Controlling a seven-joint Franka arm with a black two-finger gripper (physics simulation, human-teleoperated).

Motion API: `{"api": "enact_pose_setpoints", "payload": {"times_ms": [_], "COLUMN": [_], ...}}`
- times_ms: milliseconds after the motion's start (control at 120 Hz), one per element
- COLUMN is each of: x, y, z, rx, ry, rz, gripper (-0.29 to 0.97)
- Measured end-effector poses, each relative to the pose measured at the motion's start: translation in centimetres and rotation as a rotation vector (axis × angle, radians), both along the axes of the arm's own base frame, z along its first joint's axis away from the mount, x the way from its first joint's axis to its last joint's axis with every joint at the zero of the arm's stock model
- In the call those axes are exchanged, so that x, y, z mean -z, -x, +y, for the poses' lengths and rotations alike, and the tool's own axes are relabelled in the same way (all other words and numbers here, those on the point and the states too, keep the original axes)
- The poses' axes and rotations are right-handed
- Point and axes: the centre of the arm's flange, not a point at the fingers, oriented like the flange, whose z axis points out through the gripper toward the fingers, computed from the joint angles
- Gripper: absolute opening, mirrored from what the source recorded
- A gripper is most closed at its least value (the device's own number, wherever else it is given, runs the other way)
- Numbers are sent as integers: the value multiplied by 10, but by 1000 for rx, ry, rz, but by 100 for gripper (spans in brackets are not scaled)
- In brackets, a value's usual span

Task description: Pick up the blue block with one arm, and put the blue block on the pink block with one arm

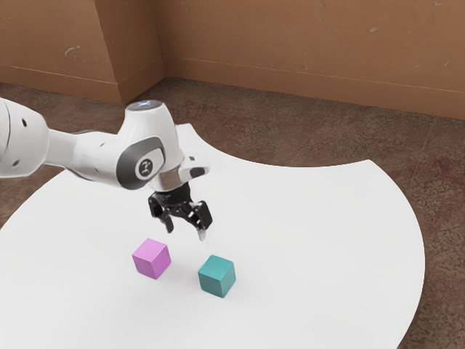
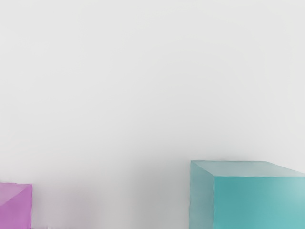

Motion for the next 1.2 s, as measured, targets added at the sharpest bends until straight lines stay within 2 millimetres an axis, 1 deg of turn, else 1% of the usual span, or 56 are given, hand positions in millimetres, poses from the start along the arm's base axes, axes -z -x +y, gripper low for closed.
{"api": "enact_pose_setpoints", "payload": {"times_ms": [142,250,292,408,533,700,858,967,1200], "x": [4,5,7,13,18,31,51,60,78], "y": [2,3,3,6,6,8,7,8,8], "z": [-12,-17,-23,-48,-53,-73,-77,-83,-84], "rx": [19,23,30,60,59,86,87,89,85], "ry": [-6,-5,-4,9,14,17,14,16,13], "rz": [11,15,19,30,35,51,73,80,85], "gripper": [68,68,68,68,68,68,68,68,67]}}
